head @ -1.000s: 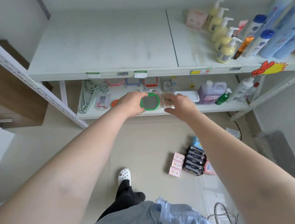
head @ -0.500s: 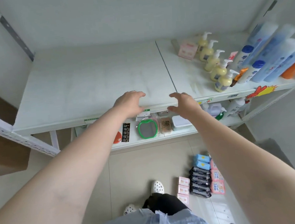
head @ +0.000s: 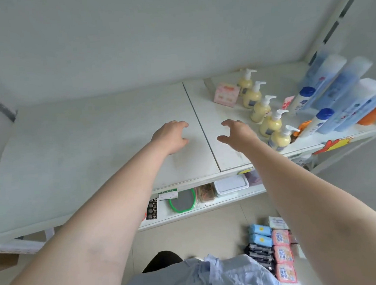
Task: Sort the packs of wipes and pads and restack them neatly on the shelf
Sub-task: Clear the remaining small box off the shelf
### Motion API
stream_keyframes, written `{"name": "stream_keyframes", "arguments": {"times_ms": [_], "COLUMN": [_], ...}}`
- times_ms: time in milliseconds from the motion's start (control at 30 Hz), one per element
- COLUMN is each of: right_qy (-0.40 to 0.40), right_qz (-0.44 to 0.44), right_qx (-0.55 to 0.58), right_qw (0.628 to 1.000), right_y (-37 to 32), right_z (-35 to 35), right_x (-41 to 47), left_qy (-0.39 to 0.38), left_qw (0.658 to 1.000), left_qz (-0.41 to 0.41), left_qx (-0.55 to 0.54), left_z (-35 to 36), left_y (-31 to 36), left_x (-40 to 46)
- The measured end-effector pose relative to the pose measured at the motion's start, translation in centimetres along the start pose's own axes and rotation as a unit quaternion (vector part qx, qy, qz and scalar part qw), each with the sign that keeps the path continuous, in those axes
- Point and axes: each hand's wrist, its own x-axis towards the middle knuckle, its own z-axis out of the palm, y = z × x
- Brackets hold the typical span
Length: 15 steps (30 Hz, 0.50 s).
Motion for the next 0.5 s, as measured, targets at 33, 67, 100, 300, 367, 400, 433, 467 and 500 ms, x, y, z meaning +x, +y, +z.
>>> {"name": "stream_keyframes", "arguments": {"times_ms": [33,67,100,300,367,400,433,467,500], "right_qy": [-0.002,-0.001,0.003,0.055,0.065,0.068,0.069,0.071,0.073], "right_qz": [0.008,0.016,0.024,0.075,0.101,0.115,0.129,0.141,0.150], "right_qx": [0.006,0.010,0.014,0.075,0.113,0.134,0.155,0.169,0.182], "right_qw": [1.000,1.000,1.000,0.993,0.986,0.982,0.977,0.973,0.969], "right_y": [0.3,0.6,1.0,2.3,2.7,2.8,3.1,3.2,3.5], "right_z": [-0.3,-0.5,-0.8,-2.2,-2.3,-2.3,-2.3,-2.2,-2.2], "right_x": [0.6,1.2,1.9,5.8,7.1,7.7,8.4,9.0,9.7], "left_qy": [-0.005,-0.009,-0.011,-0.009,-0.011,-0.011,-0.011,-0.011,-0.011], "left_qw": [1.000,1.000,1.000,0.999,0.999,0.998,0.997,0.997,0.996], "left_qz": [0.003,0.008,0.014,0.025,0.015,0.009,0.003,-0.001,-0.004], "left_qx": [0.002,0.003,0.003,-0.031,-0.049,-0.059,-0.070,-0.080,-0.085], "left_z": [-0.1,-0.3,-0.5,-1.4,-1.5,-1.4,-1.3,-1.2,-1.0], "left_y": [0.4,0.9,1.3,3.4,3.9,4.2,4.5,4.8,5.1], "left_x": [1.0,2.0,3.1,9.8,11.7,12.6,13.3,14.0,14.6]}}
